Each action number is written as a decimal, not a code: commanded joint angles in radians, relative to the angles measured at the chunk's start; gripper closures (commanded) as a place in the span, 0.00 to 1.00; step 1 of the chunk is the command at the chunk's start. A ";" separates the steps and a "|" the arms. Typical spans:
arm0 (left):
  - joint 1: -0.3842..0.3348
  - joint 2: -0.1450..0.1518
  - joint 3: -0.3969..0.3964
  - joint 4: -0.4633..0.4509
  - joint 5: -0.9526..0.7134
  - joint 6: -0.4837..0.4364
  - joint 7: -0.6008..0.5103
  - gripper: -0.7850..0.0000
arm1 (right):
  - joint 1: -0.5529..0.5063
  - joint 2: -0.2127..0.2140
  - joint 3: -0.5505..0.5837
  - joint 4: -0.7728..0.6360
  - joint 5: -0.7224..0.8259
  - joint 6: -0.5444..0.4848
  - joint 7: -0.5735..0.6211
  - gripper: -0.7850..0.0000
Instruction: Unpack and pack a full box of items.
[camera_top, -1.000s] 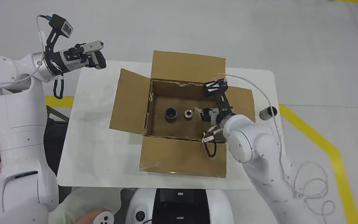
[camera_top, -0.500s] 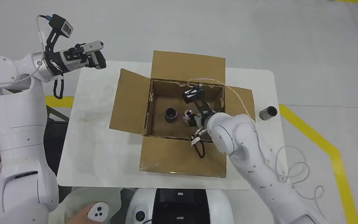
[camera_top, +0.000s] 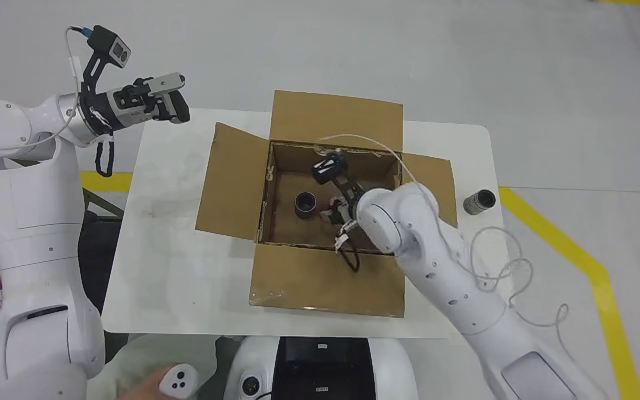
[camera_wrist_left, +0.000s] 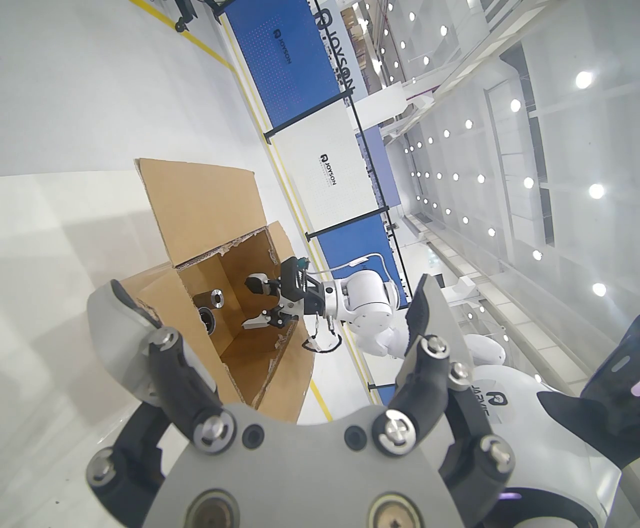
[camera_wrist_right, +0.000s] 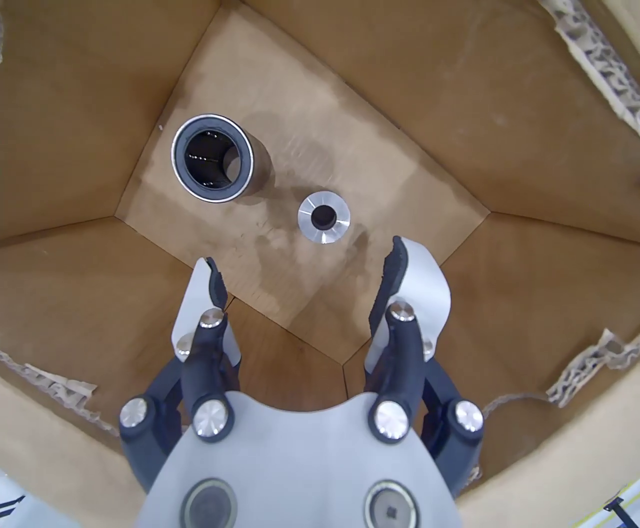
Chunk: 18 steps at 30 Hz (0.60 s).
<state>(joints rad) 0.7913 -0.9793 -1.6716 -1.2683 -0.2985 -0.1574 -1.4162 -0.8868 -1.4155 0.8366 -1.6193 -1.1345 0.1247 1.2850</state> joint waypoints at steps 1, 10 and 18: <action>0.000 0.000 0.000 0.000 0.000 0.000 0.000 0.00 | 0.013 -0.005 -0.007 0.027 0.007 -0.006 -0.006 0.20; 0.000 0.000 0.000 0.000 0.000 0.000 0.000 0.00 | 0.053 -0.021 -0.030 0.123 0.002 -0.019 -0.041 0.20; 0.000 0.000 0.000 0.000 0.000 0.000 0.000 0.00 | 0.086 -0.037 -0.043 0.201 0.008 -0.014 -0.042 0.20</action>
<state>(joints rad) 0.7913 -0.9793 -1.6716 -1.2683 -0.2985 -0.1574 -1.4162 -0.8039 -1.4506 0.7955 -1.4260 -1.1275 0.1106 1.2431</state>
